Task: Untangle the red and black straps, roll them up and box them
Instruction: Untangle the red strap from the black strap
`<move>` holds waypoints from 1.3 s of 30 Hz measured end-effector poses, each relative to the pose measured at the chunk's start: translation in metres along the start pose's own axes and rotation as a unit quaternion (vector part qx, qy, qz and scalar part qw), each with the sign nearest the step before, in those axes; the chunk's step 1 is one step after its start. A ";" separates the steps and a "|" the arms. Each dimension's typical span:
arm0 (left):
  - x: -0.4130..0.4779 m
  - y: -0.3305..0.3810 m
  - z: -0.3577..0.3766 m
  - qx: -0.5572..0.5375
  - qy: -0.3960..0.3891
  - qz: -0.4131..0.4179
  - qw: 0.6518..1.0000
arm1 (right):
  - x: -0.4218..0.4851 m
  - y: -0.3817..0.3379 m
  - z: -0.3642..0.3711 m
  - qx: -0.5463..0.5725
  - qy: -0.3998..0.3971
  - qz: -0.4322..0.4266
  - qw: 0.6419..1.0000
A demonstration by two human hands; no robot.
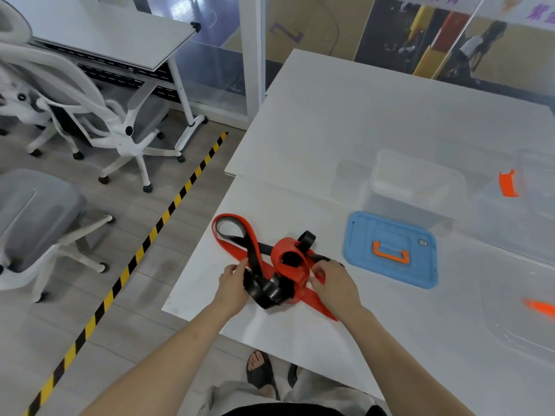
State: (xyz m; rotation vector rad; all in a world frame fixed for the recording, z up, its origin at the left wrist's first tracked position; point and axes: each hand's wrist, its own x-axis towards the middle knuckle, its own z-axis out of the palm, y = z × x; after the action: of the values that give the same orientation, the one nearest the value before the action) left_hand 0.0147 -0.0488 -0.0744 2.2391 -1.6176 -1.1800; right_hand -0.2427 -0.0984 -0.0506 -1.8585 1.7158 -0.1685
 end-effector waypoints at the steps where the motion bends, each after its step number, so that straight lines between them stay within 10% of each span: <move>1: 0.000 -0.004 0.001 -0.019 0.004 -0.008 1.000 | 0.003 -0.006 0.001 0.001 -0.005 -0.016 1.000; 11: -0.019 -0.012 -0.006 -0.070 0.039 -0.046 0.996 | 0.042 -0.037 0.027 0.079 -0.014 0.019 0.997; 16: -0.026 -0.019 0.001 -0.165 0.168 -0.086 0.968 | 0.042 -0.031 0.024 -0.076 -0.049 -0.057 0.994; 24: -0.033 -0.010 0.032 -0.040 -0.076 0.034 0.996 | 0.039 -0.019 0.035 -0.121 -0.073 -0.040 0.989; 31: -0.025 -0.005 0.056 0.217 -0.024 0.102 0.970 | 0.025 -0.031 0.008 0.179 -0.032 0.025 0.983; 39: -0.005 0.018 0.073 0.159 0.015 0.156 0.975 | -0.005 -0.003 -0.030 0.132 -0.081 -0.016 0.988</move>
State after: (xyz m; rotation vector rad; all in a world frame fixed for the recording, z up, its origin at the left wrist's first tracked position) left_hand -0.0476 -0.0289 -0.1127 2.0438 -2.1758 -0.8529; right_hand -0.2554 -0.1036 -0.0227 -1.6590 1.4768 -0.2376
